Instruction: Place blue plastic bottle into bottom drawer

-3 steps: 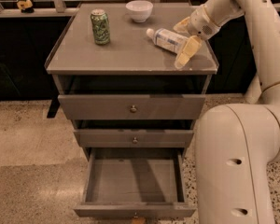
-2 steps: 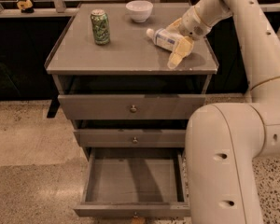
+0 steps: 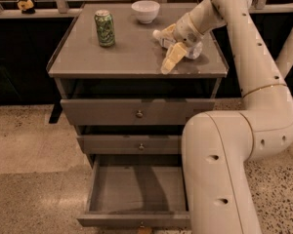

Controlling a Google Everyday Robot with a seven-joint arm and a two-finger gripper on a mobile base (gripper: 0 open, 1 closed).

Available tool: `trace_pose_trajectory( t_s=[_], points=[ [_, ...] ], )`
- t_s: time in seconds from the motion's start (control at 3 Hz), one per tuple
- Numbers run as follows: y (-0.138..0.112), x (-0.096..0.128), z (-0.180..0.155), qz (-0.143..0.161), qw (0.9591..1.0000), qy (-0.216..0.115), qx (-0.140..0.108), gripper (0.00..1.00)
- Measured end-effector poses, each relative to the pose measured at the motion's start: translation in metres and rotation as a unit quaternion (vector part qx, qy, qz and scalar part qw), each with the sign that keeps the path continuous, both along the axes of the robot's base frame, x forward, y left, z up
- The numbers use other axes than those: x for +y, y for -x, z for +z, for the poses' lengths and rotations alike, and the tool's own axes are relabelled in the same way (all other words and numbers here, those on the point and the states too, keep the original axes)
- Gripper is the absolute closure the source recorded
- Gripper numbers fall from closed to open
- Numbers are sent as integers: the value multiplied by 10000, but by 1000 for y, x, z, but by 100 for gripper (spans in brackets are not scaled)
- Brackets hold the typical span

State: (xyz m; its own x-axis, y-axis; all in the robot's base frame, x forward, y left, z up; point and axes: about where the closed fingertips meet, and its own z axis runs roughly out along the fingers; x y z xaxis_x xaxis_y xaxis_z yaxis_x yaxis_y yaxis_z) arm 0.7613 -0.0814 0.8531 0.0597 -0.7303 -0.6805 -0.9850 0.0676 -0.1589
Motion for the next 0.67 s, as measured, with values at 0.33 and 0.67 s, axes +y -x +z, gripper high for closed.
trace_pose_trajectory(
  t_s=[0.33,0.67],
  points=[
    [-6,0,6,-102,9999,-3,-124,0],
    [-10,-7,52,-331,9975,146,-600,0]
  ],
)
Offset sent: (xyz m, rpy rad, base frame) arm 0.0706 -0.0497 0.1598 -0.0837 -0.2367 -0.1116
